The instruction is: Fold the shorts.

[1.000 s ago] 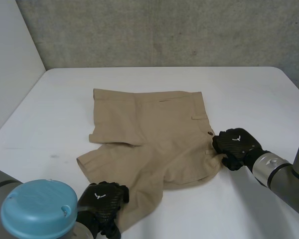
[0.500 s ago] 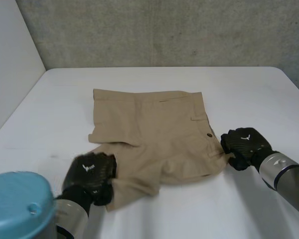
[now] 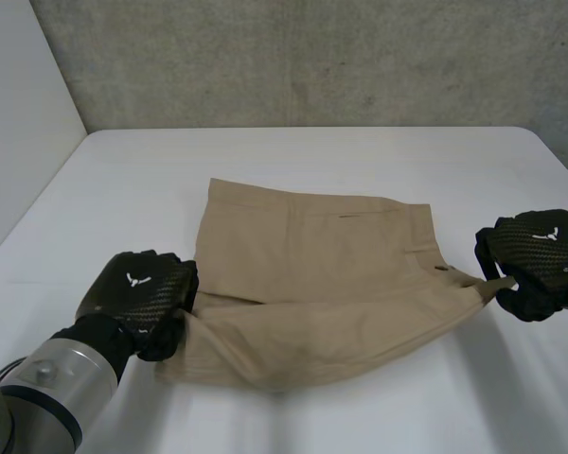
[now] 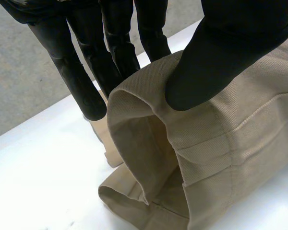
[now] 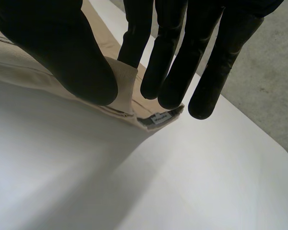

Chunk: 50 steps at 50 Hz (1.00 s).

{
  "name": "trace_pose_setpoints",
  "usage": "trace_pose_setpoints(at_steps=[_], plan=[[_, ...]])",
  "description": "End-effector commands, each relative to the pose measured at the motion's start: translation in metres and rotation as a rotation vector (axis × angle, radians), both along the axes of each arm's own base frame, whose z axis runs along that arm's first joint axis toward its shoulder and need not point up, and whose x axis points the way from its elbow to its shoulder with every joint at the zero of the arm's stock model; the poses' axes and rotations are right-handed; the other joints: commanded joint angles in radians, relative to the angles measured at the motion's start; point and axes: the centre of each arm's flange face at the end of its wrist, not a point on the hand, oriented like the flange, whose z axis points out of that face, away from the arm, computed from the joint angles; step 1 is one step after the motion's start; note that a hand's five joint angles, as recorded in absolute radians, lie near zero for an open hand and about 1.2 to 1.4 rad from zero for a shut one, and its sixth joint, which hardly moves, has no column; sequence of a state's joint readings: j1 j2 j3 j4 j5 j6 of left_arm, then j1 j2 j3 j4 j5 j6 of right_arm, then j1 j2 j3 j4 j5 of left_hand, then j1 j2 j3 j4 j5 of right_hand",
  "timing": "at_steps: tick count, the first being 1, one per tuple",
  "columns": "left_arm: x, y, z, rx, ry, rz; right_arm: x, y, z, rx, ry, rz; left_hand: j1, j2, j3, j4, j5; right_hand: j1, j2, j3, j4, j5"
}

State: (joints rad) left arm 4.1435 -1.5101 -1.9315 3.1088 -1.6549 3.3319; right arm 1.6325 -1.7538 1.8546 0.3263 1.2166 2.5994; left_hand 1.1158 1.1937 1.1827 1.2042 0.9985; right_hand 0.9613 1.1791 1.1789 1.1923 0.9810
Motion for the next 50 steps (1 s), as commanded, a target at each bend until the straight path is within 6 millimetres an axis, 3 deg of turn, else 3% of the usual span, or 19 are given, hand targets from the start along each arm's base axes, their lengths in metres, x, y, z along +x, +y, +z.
trace_pose_setpoints(at_steps=[1,5,11,14,19,27,29,30,33,34,38,44,50], plan=[[0.002,-0.003,-0.003,0.02,-0.009,0.003,-0.003,-0.008,-0.008,-0.002,0.079,0.011,0.28,0.203,0.214,0.192,0.223,0.435,0.217,0.217,0.204,0.241],[0.012,-0.017,-0.009,0.043,-0.019,0.063,-0.002,-0.025,-0.034,0.072,0.13,0.027,0.28,0.203,0.214,0.192,0.223,0.435,0.217,0.217,0.204,0.241],[0.008,-0.025,-0.027,0.113,-0.041,0.043,-0.003,-0.043,-0.062,0.16,0.17,-0.012,0.28,0.203,0.214,0.192,0.223,0.435,0.217,0.217,0.204,0.241],[0.003,-0.035,-0.034,0.133,-0.045,0.03,0.001,-0.053,-0.065,0.127,0.17,-0.015,0.28,0.203,0.214,0.192,0.223,0.435,0.217,0.217,0.204,0.241],[-0.011,-0.063,-0.034,0.103,-0.028,0.029,0.026,-0.073,-0.057,0.016,0.128,-0.016,0.28,0.203,0.214,0.192,0.223,0.435,0.217,0.217,0.204,0.241],[-0.041,-0.125,-0.044,0.066,-0.012,0.037,0.053,-0.093,-0.061,-0.018,0.127,-0.013,0.28,0.203,0.214,0.192,0.223,0.435,0.217,0.217,0.204,0.241],[-0.043,-0.129,-0.049,0.084,-0.02,0.038,0.056,-0.093,-0.06,-0.021,0.121,-0.009,0.28,0.203,0.214,0.192,0.223,0.435,0.217,0.217,0.204,0.241],[-0.044,-0.129,-0.054,0.104,-0.031,0.036,0.055,-0.093,-0.06,-0.015,0.109,-0.016,0.28,0.203,0.214,0.192,0.223,0.206,-0.011,-0.011,-0.025,0.012],[-0.043,-0.126,-0.063,0.151,-0.051,0.035,0.055,-0.09,-0.059,0.011,0.067,-0.032,0.28,0.203,0.214,0.192,0.223,0.023,-0.195,-0.195,-0.208,-0.171],[-0.043,-0.125,-0.064,0.155,-0.052,0.034,0.054,-0.087,-0.06,0.034,0.035,-0.047,0.28,0.203,0.214,0.192,0.223,-0.164,-0.382,-0.382,-0.395,-0.358],[-0.041,-0.123,-0.068,0.172,-0.06,0.038,0.05,-0.076,-0.048,0.057,-0.009,-0.069,0.28,0.203,0.214,0.192,0.223,-0.35,-0.568,-0.568,-0.581,-0.544],[-0.039,-0.118,-0.07,0.186,-0.066,0.037,0.035,-0.049,-0.034,0.199,0.006,-0.057,0.28,0.203,0.214,0.192,0.223,-0.462,-0.68,-0.68,-0.693,-0.657],[-0.037,-0.115,-0.067,0.184,-0.064,0.039,0.037,-0.016,-0.027,0.323,-0.025,0.05,0.28,0.203,0.214,0.192,0.223,-0.48,-0.698,-0.698,-0.711,-0.674]])
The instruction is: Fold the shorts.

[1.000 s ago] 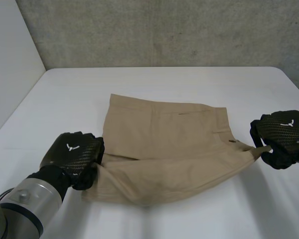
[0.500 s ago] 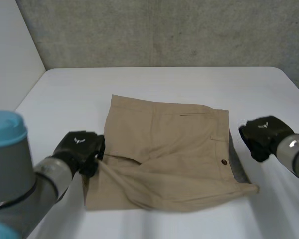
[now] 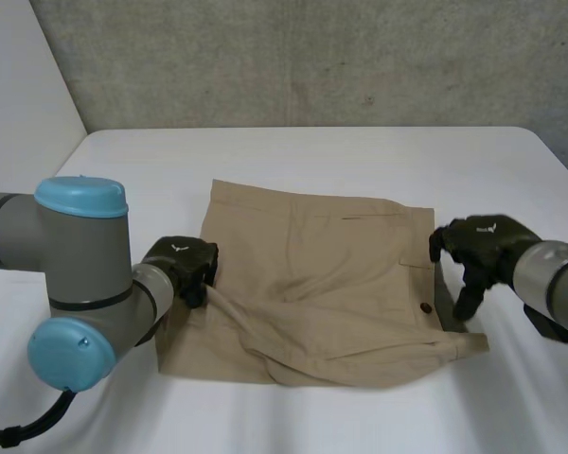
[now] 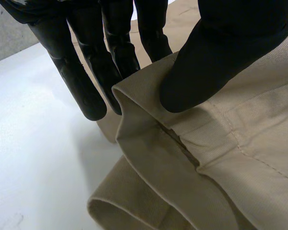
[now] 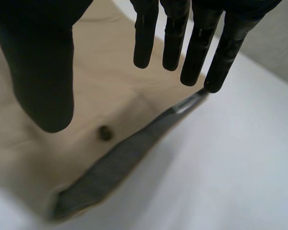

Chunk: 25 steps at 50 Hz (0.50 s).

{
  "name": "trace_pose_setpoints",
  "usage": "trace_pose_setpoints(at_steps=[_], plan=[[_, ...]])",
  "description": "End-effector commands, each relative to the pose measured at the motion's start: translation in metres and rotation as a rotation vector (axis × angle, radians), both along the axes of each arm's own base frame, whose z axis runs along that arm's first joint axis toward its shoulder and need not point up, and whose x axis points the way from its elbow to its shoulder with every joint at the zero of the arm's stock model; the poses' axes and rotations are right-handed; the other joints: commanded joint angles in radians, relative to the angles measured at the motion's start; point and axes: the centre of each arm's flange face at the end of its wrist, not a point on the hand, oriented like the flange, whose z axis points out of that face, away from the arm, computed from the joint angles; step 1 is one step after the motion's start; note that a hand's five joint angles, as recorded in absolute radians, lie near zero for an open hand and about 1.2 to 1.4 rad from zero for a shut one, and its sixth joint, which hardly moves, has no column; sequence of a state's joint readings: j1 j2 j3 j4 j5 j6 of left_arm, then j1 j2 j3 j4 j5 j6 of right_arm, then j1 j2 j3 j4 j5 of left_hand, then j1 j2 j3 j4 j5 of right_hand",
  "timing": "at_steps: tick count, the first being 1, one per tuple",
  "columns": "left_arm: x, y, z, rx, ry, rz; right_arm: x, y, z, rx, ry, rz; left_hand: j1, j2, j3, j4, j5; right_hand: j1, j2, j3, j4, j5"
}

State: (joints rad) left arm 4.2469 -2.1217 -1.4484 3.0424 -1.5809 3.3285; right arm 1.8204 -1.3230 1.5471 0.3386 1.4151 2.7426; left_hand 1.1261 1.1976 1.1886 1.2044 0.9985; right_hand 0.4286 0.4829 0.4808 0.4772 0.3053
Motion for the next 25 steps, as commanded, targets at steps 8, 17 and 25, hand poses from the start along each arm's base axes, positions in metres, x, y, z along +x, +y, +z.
trace_pose_setpoints(at_steps=[8,17,25], plan=[[0.009,-0.001,0.006,-0.006,0.004,0.025,-0.011,0.047,-0.011,0.175,0.001,0.123,0.27,0.199,0.208,0.192,0.223,0.091,0.037,0.039,0.042,0.04],[0.01,-0.002,0.007,-0.011,0.008,0.03,-0.009,0.026,-0.046,0.058,-0.002,0.096,0.27,0.199,0.208,0.192,0.223,0.53,0.476,0.478,0.482,0.479],[0.01,-0.002,0.012,-0.023,0.013,0.032,-0.007,0.005,-0.042,-0.074,-0.067,0.055,0.27,0.199,0.208,0.192,0.223,0.968,0.913,0.915,0.919,0.916]])
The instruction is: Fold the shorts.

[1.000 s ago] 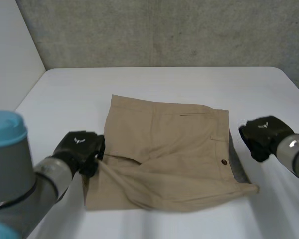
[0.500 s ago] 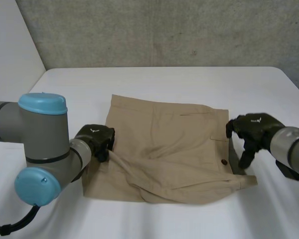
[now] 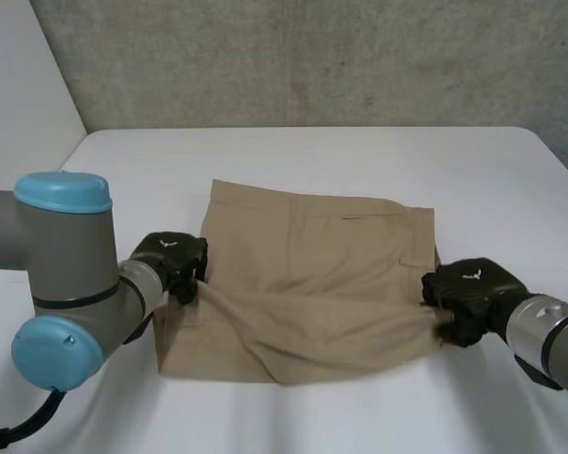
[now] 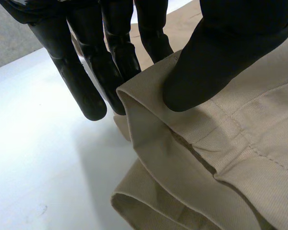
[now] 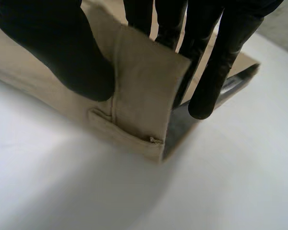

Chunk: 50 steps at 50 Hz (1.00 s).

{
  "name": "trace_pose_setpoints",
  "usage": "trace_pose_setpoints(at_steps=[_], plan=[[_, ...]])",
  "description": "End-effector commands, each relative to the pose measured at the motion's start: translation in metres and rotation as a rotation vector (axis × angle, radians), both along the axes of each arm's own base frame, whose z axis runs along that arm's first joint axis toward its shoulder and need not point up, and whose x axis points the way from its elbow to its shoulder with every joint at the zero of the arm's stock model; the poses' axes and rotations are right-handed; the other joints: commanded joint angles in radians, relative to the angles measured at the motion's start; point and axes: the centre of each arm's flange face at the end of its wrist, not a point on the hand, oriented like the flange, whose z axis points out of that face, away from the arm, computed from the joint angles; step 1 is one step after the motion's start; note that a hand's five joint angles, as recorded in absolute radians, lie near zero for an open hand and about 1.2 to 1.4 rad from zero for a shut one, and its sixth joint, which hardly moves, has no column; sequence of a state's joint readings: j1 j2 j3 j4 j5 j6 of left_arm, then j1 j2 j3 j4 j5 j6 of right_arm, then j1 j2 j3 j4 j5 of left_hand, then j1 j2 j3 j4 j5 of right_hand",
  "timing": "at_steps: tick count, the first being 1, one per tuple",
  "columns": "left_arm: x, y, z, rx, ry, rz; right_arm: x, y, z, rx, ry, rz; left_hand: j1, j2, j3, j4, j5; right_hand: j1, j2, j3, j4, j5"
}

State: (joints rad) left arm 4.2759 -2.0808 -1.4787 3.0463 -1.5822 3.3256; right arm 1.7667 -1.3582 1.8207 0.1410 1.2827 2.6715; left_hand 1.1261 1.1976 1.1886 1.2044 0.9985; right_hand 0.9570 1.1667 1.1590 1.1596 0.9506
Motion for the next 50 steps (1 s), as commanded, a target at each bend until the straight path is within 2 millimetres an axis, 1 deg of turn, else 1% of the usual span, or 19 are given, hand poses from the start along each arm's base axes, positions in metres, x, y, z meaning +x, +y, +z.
trace_pose_setpoints(at_steps=[1,3,4,5,6,9,10,13,14,18,22,27,31,33,36,37,40,44,50], plan=[[0.0,0.001,0.005,-0.012,0.006,0.001,0.002,-0.021,0.004,-0.101,-0.082,-0.052,0.27,0.199,0.208,0.192,0.223,0.439,0.23,0.237,0.237,0.271],[0.0,0.003,0.01,-0.02,0.01,-0.002,0.003,-0.024,0.002,-0.093,-0.099,-0.063,0.27,0.199,0.208,0.192,0.223,0.439,0.23,0.237,0.237,0.271],[-0.001,0.004,0.012,-0.024,0.012,-0.005,0.004,-0.025,0.001,-0.085,-0.105,-0.067,0.221,0.15,0.159,0.143,0.174,0.439,0.23,0.237,0.237,0.271],[0.0,0.005,0.015,-0.029,0.016,-0.007,0.005,-0.027,-0.007,-0.055,-0.113,-0.075,0.139,0.068,0.077,0.061,0.092,0.439,0.23,0.237,0.237,0.271],[0.001,0.009,0.021,-0.038,0.023,-0.009,0.005,-0.028,-0.009,-0.046,-0.113,-0.082,-0.071,-0.142,-0.133,-0.149,-0.118,0.439,0.23,0.237,0.237,0.271],[0.004,0.02,0.031,-0.052,0.032,-0.022,0.003,-0.032,-0.013,-0.044,-0.093,-0.12,-0.392,-0.463,-0.454,-0.47,-0.439,0.439,0.23,0.237,0.237,0.271],[0.007,0.029,0.039,-0.067,0.039,-0.026,0.002,-0.033,-0.014,-0.044,-0.087,-0.131,-0.573,-0.645,-0.636,-0.651,-0.62,0.439,0.23,0.237,0.237,0.271],[0.011,0.039,0.048,-0.093,0.05,-0.028,-0.001,-0.036,-0.015,-0.053,-0.068,-0.169,-0.672,-0.743,-0.734,-0.75,-0.719,0.439,0.23,0.237,0.237,0.271],[0.014,0.047,0.054,-0.105,0.055,-0.029,-0.001,-0.037,-0.015,-0.056,-0.065,-0.176,-0.678,-0.749,-0.74,-0.756,-0.725,0.439,0.23,0.237,0.237,0.271],[0.021,0.066,0.06,-0.12,0.061,-0.034,-0.002,-0.038,-0.015,-0.059,-0.065,-0.184,-0.678,-0.749,-0.74,-0.756,-0.725,0.439,0.23,0.237,0.237,0.271],[0.027,0.079,0.055,-0.105,0.053,-0.037,-0.002,-0.036,-0.016,-0.055,-0.067,-0.182,-0.663,-0.735,-0.726,-0.741,-0.71,0.439,0.23,0.237,0.237,0.271],[0.027,0.084,0.045,-0.096,0.05,-0.045,-0.003,-0.033,-0.019,-0.042,-0.063,-0.183,-0.645,-0.717,-0.708,-0.724,-0.692,0.439,0.23,0.237,0.237,0.271],[0.022,0.08,0.037,-0.121,0.061,-0.055,-0.003,-0.029,-0.022,-0.028,-0.06,-0.179,-0.599,-0.67,-0.661,-0.677,-0.646,0.439,0.23,0.237,0.237,0.271],[0.018,0.074,0.027,-0.123,0.055,-0.058,-0.003,-0.027,-0.023,-0.02,-0.059,-0.178,-0.584,-0.655,-0.646,-0.662,-0.631,0.439,0.23,0.237,0.237,0.271],[0.015,0.068,0.02,-0.122,0.053,-0.059,-0.003,-0.025,-0.024,-0.015,-0.058,-0.173,-0.581,-0.652,-0.643,-0.659,-0.628,0.439,0.23,0.237,0.237,0.271],[0.013,0.065,0.014,-0.119,0.052,-0.059,-0.003,-0.024,-0.024,-0.014,-0.059,-0.172,-0.581,-0.652,-0.643,-0.659,-0.628,0.439,0.23,0.237,0.237,0.271],[0.009,0.057,0.008,-0.126,0.055,-0.059,-0.001,-0.023,-0.025,-0.009,-0.066,-0.159,-0.578,-0.649,-0.64,-0.656,-0.625,0.439,0.23,0.237,0.237,0.271],[0.004,0.047,-0.006,-0.113,0.047,-0.059,0.0,-0.02,-0.026,0.001,-0.072,-0.145,-0.537,-0.608,-0.599,-0.615,-0.584,0.439,0.23,0.237,0.237,0.271],[-0.001,0.04,-0.016,-0.1,0.039,-0.062,0.0,-0.019,-0.026,0.003,-0.073,-0.142,-0.496,-0.567,-0.558,-0.574,-0.543,0.439,0.23,0.237,0.237,0.271]])
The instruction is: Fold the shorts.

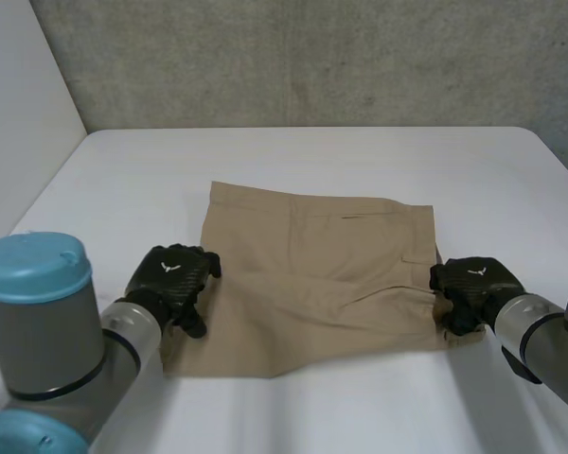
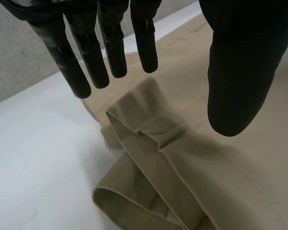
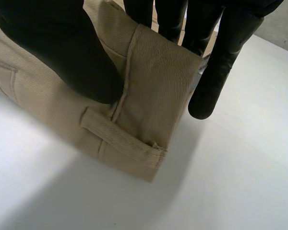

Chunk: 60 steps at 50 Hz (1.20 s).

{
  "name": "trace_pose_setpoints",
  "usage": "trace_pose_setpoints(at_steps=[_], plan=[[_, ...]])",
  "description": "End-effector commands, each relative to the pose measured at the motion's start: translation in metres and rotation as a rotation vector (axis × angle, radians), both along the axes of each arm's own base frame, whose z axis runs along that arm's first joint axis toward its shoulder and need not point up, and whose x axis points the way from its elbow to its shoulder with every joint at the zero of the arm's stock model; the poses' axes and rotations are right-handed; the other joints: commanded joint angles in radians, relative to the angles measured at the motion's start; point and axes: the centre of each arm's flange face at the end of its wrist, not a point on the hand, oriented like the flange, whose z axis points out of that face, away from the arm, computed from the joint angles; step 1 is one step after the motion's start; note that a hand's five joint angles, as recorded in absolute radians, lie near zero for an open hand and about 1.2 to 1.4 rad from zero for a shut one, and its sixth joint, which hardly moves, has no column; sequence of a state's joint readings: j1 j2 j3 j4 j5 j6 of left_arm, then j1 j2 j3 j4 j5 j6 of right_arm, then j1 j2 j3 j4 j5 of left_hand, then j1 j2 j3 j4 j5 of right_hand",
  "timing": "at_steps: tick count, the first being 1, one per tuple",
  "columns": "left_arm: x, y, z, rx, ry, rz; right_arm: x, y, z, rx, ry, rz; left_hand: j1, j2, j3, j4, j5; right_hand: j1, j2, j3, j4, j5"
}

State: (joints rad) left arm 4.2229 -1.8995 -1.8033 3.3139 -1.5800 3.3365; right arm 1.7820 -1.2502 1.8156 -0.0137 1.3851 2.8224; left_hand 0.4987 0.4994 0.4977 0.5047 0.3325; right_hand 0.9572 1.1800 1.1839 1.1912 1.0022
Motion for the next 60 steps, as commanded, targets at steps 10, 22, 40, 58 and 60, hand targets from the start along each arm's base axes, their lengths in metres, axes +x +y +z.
trace_pose_setpoints(at_steps=[10,22,40,58,60], plan=[[-0.013,-0.023,-0.025,0.028,-0.018,-0.001,0.001,0.003,-0.001,0.006,-0.005,0.013,0.205,0.204,0.206,0.199,0.197,0.439,0.216,0.212,0.205,0.22],[-0.013,-0.025,-0.033,0.047,-0.028,0.002,0.0,0.003,-0.001,0.006,-0.005,0.011,0.457,0.457,0.458,0.451,0.449,0.439,0.216,0.212,0.205,0.22],[-0.013,-0.011,-0.013,0.014,-0.011,-0.017,-0.003,0.0,0.003,-0.009,-0.001,-0.006,0.898,0.897,0.899,0.892,0.889,0.439,0.216,0.212,0.205,0.22],[-0.008,0.001,0.003,-0.02,0.017,-0.037,0.0,0.005,0.006,-0.019,-0.004,0.011,0.302,0.301,0.303,0.296,0.294,0.439,0.216,0.212,0.205,0.22],[-0.009,0.001,-0.005,0.002,0.005,-0.037,0.0,0.005,0.006,-0.018,-0.005,0.014,0.299,0.298,0.3,0.293,0.291,0.439,0.216,0.212,0.205,0.22]])
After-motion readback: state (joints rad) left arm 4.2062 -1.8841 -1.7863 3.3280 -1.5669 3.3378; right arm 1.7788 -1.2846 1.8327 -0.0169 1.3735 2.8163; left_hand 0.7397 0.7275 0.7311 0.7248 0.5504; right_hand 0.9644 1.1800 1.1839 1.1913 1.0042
